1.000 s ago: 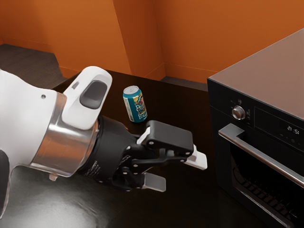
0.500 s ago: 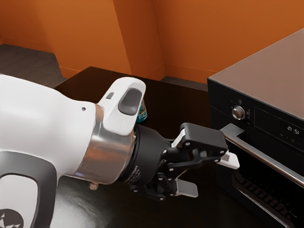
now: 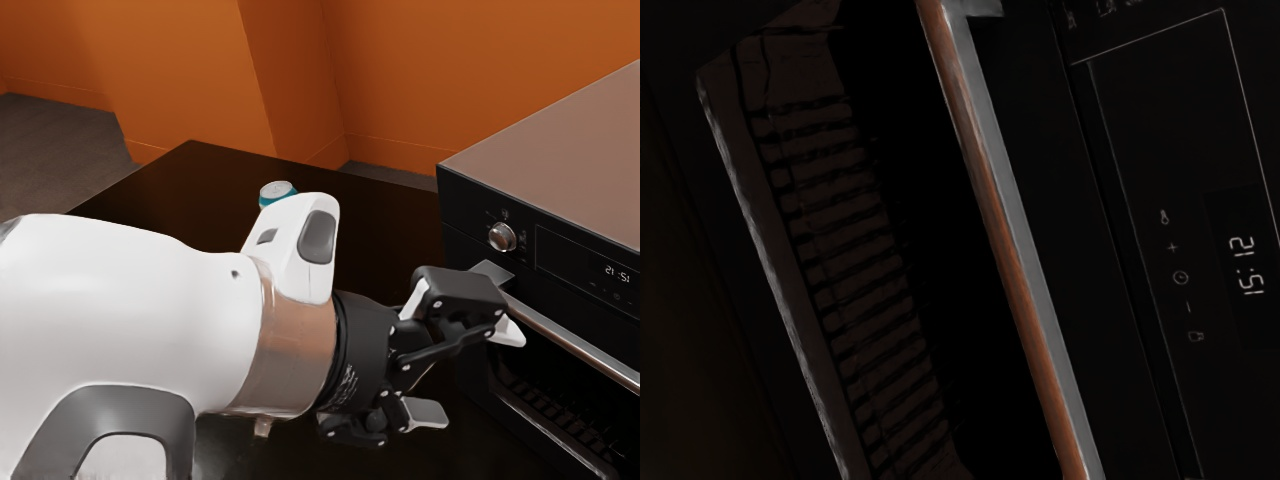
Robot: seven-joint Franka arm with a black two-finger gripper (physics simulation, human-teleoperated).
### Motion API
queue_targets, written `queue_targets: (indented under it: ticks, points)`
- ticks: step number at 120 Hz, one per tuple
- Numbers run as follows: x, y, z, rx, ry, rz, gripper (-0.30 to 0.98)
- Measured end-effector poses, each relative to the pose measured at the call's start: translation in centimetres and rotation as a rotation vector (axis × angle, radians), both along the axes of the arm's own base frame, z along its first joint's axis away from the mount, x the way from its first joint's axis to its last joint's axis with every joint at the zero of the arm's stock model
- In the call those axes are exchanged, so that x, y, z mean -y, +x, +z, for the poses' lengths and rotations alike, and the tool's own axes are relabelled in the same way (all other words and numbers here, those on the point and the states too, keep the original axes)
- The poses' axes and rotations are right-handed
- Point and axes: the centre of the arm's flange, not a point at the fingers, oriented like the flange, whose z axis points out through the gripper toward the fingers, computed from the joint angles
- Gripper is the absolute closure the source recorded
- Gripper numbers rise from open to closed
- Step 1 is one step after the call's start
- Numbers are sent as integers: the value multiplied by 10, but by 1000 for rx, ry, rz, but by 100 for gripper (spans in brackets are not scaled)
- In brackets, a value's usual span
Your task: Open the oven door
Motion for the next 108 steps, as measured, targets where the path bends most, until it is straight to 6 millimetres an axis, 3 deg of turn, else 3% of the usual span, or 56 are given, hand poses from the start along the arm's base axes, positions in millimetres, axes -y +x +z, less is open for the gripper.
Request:
queue_targets:
  ticks: [29,57,65,77,91,108]
  points:
    - [-4,8,-3,-27,-41,36,0]
    - [8,12,-14,-72,-56,14,0]
    - [-3,10,-3,-86,-99,-11,0]
    - [-42,26,9,-128,-148,-63,0]
    - [-58,37,9,-115,-75,-87,0]
    - [-31,40,-2,-108,20,-109,0]
